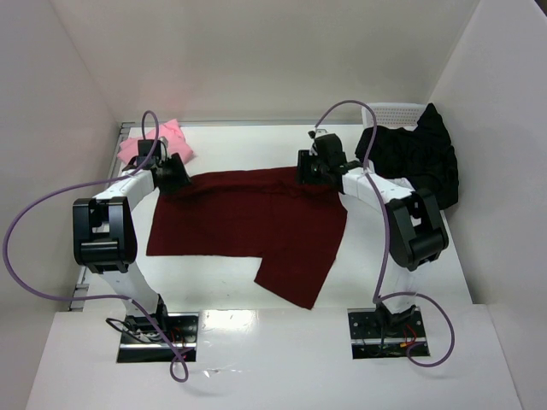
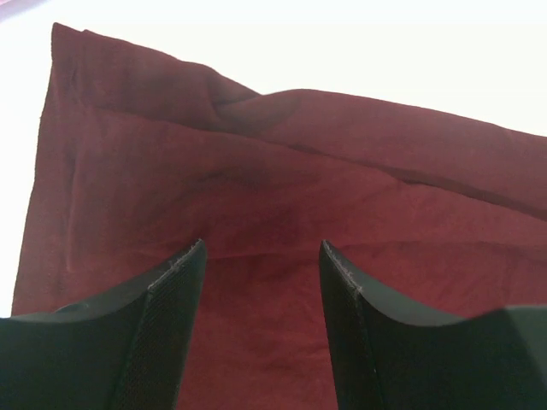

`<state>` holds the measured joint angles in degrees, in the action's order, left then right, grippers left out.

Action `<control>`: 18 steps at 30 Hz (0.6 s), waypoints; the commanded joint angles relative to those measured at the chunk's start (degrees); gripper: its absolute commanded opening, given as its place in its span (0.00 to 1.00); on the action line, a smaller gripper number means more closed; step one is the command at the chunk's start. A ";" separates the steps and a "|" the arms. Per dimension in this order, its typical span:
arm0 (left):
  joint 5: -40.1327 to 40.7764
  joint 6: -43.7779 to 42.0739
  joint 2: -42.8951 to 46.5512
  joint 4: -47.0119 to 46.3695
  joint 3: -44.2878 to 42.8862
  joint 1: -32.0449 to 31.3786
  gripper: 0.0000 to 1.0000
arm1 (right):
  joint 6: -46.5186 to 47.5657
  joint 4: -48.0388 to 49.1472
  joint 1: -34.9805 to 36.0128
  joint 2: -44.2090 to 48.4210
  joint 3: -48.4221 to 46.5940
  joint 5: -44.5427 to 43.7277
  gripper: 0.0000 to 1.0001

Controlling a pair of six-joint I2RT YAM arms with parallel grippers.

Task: Fold and stack the t-shirts
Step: Fold the flattened tshirt in 1/3 of the way

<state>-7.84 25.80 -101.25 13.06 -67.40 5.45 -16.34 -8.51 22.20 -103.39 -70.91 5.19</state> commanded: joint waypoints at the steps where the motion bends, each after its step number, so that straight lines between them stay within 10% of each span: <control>1: -2.10 0.65 -0.44 -1.99 -2.04 0.35 0.64 | 3.68 0.43 0.22 -1.35 -1.59 2.71 0.53; 18: -1.04 -0.40 0.62 -0.93 -2.04 0.35 0.68 | 5.52 0.60 4.25 -8.22 -2.83 1.23 0.56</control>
<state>-8.82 25.76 -101.27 12.84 -67.40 5.45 -12.29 -8.60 24.93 -109.30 -71.33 7.70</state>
